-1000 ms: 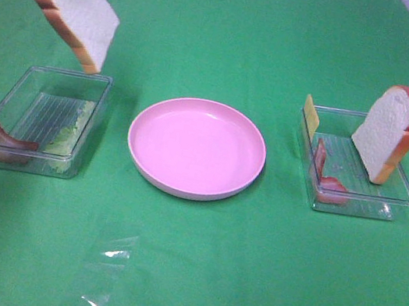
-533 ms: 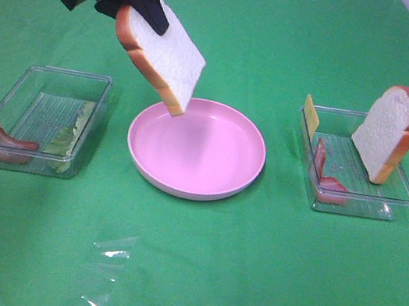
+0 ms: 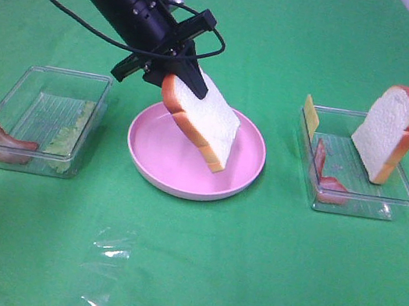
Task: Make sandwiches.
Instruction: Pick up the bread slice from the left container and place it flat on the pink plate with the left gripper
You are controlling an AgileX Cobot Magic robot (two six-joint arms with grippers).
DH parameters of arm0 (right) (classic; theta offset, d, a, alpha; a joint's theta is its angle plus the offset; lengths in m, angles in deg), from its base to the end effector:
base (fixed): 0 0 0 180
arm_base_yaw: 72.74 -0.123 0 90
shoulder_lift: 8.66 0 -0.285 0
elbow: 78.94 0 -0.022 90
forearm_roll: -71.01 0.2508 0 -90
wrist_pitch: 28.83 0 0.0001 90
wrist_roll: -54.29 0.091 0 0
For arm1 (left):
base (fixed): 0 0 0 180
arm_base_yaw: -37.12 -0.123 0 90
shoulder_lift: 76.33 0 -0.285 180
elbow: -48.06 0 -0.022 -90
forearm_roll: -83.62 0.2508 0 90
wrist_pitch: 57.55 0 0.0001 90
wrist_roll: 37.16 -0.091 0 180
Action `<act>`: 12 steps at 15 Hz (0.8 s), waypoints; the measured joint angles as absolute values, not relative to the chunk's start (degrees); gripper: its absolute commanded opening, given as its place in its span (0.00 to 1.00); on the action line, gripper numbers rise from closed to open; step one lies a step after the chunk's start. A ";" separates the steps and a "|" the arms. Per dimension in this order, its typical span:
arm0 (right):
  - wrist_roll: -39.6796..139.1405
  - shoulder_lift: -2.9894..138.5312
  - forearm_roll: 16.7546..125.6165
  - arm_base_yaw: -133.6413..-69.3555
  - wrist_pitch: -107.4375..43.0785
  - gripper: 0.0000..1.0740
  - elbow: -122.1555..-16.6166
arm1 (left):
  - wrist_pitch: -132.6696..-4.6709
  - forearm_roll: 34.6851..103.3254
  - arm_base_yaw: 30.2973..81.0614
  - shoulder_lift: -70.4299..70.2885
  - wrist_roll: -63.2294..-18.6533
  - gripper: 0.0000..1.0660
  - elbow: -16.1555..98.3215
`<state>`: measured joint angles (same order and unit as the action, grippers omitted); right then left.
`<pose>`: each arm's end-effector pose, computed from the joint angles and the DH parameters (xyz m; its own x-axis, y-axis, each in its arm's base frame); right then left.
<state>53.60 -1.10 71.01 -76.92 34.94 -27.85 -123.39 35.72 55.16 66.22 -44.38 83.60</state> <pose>-0.0030 -0.0002 0.2609 -0.5338 -0.0511 -0.8441 -0.0793 0.9968 -0.0102 0.4485 -0.2109 0.1798 -0.9919 0.0948 -0.0847 0.1269 0.6983 -0.7045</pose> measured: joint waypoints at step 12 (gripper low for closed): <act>53.60 -1.10 71.01 -76.92 34.94 0.84 -27.85 | -115.48 31.19 56.20 69.37 -46.84 0.00 83.60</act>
